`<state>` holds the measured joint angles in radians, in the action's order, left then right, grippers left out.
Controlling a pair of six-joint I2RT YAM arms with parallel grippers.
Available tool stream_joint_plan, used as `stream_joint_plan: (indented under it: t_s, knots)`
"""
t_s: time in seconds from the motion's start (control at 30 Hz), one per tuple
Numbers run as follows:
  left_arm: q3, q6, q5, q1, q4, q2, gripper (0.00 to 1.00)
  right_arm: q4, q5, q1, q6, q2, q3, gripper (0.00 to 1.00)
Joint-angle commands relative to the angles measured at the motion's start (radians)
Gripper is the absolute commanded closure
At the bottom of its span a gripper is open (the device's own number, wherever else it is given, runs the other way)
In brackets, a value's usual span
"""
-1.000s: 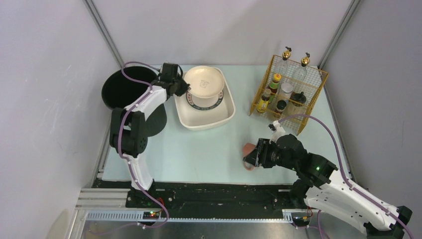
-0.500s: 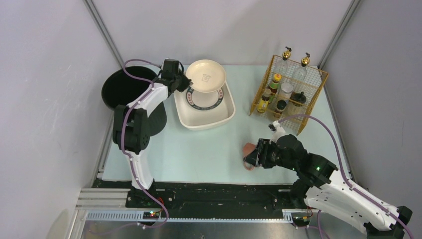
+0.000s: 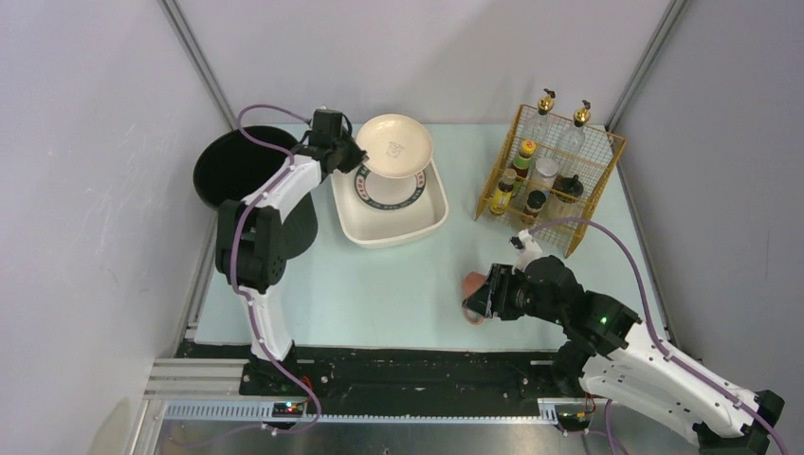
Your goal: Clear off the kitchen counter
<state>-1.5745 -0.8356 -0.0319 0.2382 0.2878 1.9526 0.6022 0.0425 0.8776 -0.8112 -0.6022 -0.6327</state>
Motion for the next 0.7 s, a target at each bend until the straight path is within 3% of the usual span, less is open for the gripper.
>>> stream_joint_plan:
  t_s: [0.0, 0.67]
  knots:
    - [-0.093, 0.074, -0.005, 0.033, -0.003, -0.116, 1.0, -0.037, 0.002, 0.007, 0.004, -0.003, 0.005, 0.45]
    - [-0.039, 0.063, 0.015, 0.133, 0.007, -0.056, 1.0, -0.031, 0.002, 0.015, -0.001, 0.005, 0.006, 0.45]
